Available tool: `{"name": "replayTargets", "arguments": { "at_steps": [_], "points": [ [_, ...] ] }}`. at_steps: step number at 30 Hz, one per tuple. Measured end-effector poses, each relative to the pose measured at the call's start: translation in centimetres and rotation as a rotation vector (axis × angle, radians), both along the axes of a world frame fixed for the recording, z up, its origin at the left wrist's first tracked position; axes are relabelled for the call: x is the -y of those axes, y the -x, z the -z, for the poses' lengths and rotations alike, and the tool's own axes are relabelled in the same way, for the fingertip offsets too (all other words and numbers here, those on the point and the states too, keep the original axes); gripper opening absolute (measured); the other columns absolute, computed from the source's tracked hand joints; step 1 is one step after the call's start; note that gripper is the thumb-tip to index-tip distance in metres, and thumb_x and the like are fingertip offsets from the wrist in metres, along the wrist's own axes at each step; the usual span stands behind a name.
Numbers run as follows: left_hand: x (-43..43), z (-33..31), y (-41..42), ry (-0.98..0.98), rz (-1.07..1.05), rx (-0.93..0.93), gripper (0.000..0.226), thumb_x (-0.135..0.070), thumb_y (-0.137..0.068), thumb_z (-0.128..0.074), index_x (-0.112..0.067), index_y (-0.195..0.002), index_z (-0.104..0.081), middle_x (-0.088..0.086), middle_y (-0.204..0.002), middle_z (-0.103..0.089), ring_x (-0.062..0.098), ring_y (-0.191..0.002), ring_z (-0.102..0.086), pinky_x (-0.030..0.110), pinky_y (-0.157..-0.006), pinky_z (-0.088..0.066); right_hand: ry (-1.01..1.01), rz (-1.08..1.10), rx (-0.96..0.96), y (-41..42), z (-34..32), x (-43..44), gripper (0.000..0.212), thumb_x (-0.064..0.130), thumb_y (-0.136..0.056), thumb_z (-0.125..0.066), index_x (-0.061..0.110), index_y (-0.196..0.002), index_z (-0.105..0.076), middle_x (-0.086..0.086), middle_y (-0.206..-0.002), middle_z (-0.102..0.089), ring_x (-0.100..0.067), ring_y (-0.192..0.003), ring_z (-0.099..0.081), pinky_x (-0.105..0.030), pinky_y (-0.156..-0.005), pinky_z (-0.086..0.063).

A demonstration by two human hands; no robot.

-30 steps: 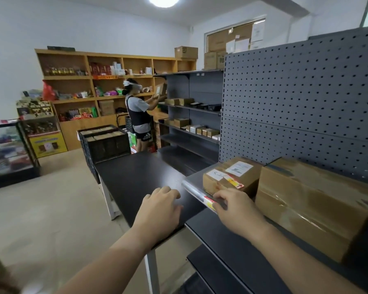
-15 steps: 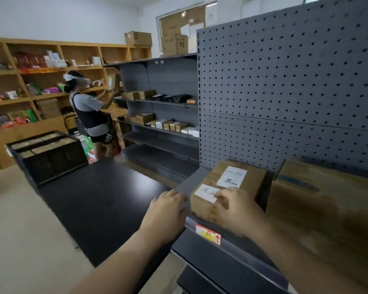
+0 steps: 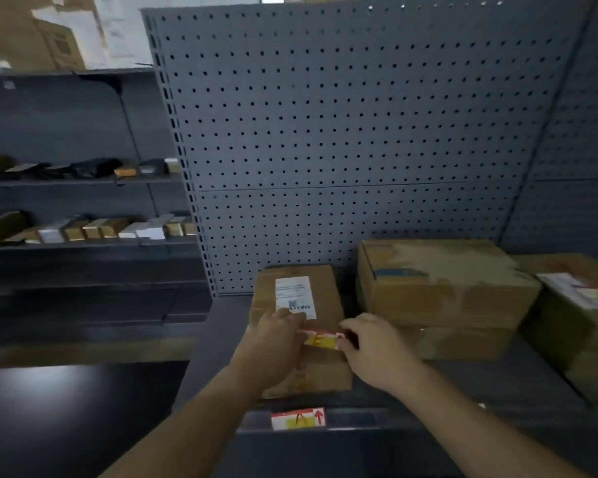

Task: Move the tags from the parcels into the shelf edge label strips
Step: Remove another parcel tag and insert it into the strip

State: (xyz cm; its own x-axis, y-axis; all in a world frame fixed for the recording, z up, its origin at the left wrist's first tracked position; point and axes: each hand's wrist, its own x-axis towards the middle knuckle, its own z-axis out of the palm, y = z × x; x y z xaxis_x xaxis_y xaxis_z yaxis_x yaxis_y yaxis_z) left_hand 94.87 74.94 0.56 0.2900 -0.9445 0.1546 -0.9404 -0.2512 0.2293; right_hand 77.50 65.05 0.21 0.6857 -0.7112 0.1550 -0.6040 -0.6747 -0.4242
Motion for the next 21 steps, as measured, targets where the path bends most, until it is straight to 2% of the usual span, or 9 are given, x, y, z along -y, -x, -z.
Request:
{"name": "replayTargets", "arguments": {
  "at_steps": [4,8,12,15,21],
  "points": [
    [0.2,0.6,-0.8,-0.069,0.077,0.029,0.034,-0.035,-0.100,-0.037,-0.033,-0.132,-0.047,-0.004,-0.130,-0.047,0.022,-0.121,-0.043,0.053,-0.103,-0.037,-0.012,0.052,-0.057,-0.5,0.0,-0.7,0.038,0.040,-0.097,-0.052,0.023,-0.131,-0.060,0.002,-0.120,-0.057,-0.016,-0.107,-0.057,-0.036,-0.092,-0.051],
    [0.5,0.6,-1.3,-0.027,0.078,-0.074,0.032,-0.038,-0.097,-0.044,-0.035,-0.128,-0.051,-0.007,-0.129,-0.049,0.018,-0.120,-0.043,0.050,-0.104,-0.036,-0.031,0.072,-0.035,-0.9,-0.2,-0.6,0.030,0.037,-0.095,-0.057,0.024,-0.121,-0.066,0.005,-0.114,-0.057,-0.013,-0.101,-0.057,-0.036,-0.089,-0.053],
    [0.3,0.6,-1.3,0.085,0.074,-0.200,0.023,-0.033,-0.094,-0.056,-0.032,-0.117,-0.059,-0.010,-0.118,-0.056,0.008,-0.107,-0.047,0.031,-0.096,-0.041,-0.092,0.093,0.043,-0.8,-0.5,-0.3,0.021,0.034,-0.092,-0.064,0.028,-0.112,-0.066,0.010,-0.108,-0.061,-0.007,-0.093,-0.059,-0.031,-0.083,-0.055],
    [0.0,0.1,-1.0,0.123,0.059,-0.243,0.019,-0.030,-0.092,-0.061,-0.031,-0.112,-0.060,-0.011,-0.115,-0.058,0.004,-0.104,-0.048,0.026,-0.093,-0.043,-0.151,0.112,0.131,-0.5,-0.7,-0.5,0.013,0.030,-0.091,-0.067,0.030,-0.104,-0.068,0.014,-0.099,-0.067,-0.002,-0.088,-0.062,-0.027,-0.079,-0.057],
    [-0.1,-2.3,-0.5,0.170,0.064,-0.256,0.035,-0.036,-0.093,-0.059,-0.030,-0.128,-0.055,-0.007,-0.127,-0.058,0.010,-0.104,-0.055,0.025,-0.089,-0.047,-0.196,0.135,0.252,2.2,-3.1,-2.3,0.005,0.030,-0.090,-0.070,0.034,-0.093,-0.070,0.018,-0.088,-0.069,0.004,-0.084,-0.062,-0.018,-0.074,-0.053]
  ]
}}
